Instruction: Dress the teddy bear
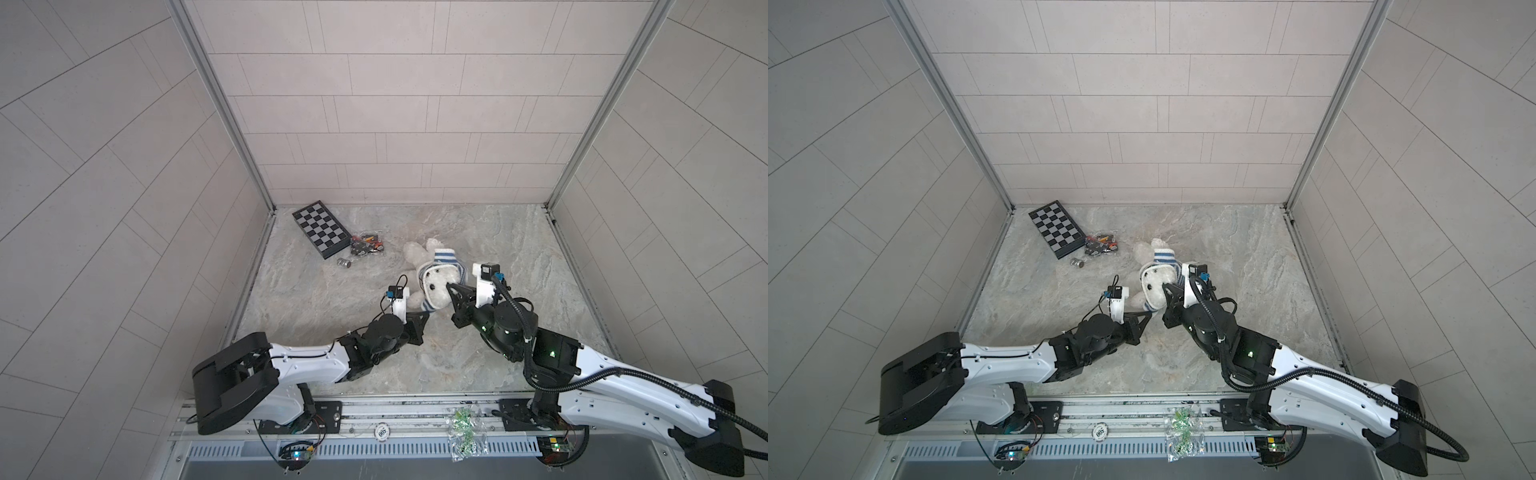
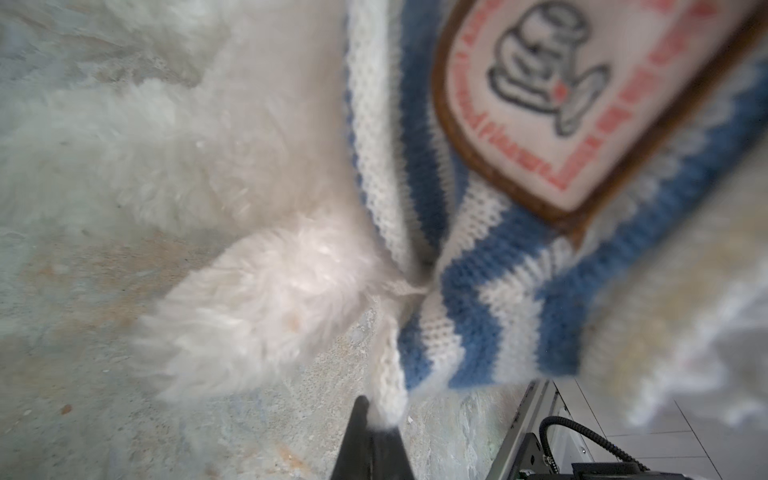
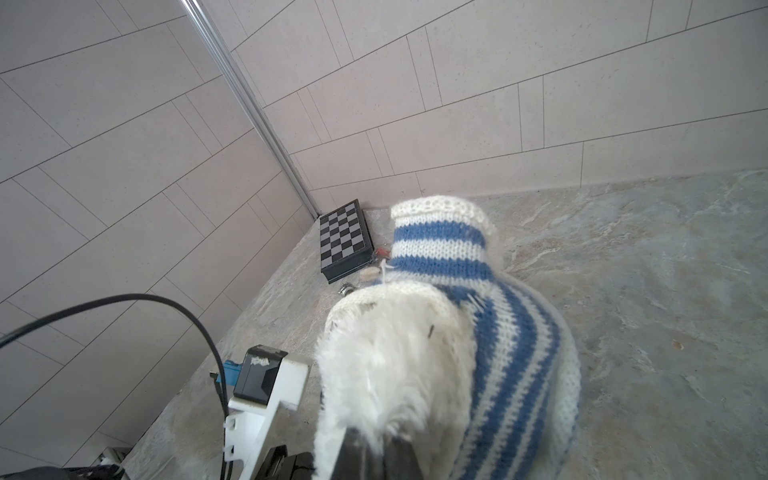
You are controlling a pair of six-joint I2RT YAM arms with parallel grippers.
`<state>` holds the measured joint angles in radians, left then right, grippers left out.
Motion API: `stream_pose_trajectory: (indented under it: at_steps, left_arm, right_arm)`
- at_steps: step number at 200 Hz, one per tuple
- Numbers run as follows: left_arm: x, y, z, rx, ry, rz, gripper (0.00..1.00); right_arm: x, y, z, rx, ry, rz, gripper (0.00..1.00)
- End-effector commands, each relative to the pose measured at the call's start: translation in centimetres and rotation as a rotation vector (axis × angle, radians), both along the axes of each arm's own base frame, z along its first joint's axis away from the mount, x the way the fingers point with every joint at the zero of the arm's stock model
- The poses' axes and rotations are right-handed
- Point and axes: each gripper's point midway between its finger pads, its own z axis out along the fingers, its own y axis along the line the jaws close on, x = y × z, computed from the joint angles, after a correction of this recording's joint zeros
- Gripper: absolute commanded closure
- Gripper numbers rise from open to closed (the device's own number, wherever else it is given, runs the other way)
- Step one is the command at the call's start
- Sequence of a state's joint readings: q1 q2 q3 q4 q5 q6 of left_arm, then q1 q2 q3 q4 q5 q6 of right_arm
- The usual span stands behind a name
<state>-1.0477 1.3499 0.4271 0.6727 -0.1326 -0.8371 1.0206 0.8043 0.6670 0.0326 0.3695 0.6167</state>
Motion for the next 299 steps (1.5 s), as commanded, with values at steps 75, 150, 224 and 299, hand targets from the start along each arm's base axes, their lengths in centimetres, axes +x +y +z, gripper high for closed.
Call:
stream_pose_trajectory:
  at_steps: [75,150,224,299]
  left_arm:
    - [1.3,6.4,-6.0,0.281,0.030,0.138,1.00]
    - [-0.4,2.2,-1.2,0.070,-0.037,-0.080,0.98]
    - [-2.7,1.7,0.2,0.044,-0.034,-0.204,0.59]
    - [-4.1,3.8,3.4,0.092,-0.068,-0.286,0.36]
  right_arm:
    - [0.3,-2.8,5.4,0.337,-0.024,0.030,1.00]
    - [1.2,0.9,-0.5,0.126,0.104,0.221,1.00]
    - [1.7,0.3,-2.8,-0.103,0.110,0.268,1.00]
    - [0.7,1.4,-0.9,-0.370,-0.052,0.451,1.00]
